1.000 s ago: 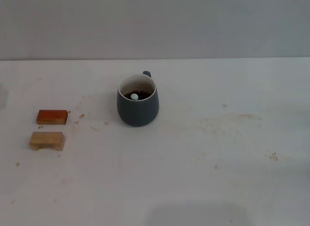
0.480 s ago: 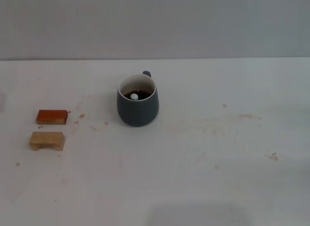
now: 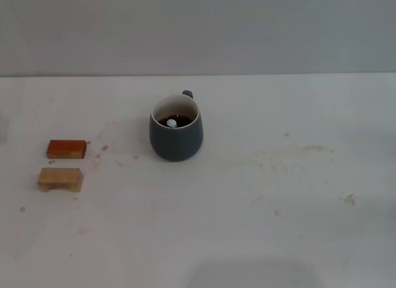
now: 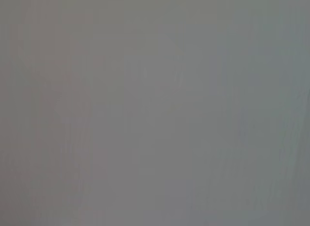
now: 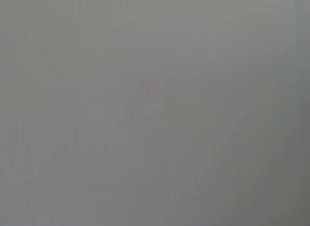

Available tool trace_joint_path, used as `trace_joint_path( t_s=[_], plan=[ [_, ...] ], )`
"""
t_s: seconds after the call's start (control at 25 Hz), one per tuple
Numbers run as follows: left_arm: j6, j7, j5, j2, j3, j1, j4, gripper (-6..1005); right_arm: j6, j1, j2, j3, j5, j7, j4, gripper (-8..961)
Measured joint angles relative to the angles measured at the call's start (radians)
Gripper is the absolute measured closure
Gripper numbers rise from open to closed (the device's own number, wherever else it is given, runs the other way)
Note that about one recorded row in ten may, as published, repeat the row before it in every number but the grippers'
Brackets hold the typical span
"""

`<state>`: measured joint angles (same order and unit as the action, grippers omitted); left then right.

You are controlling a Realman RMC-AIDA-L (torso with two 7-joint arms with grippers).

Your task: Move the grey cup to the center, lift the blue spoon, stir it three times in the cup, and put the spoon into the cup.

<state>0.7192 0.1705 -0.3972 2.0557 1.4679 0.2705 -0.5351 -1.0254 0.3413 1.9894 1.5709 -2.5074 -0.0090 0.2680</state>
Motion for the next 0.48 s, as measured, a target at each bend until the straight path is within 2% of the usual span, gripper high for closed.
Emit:
trace_joint_path(
  t_s=[0.48],
  plan=[
    [0.074,0.01,0.0,0.003,0.016,0.008,0.046,274,0.001,0.001,0.0,0.0,0.0,-0.003,0.002,470]
  ],
)
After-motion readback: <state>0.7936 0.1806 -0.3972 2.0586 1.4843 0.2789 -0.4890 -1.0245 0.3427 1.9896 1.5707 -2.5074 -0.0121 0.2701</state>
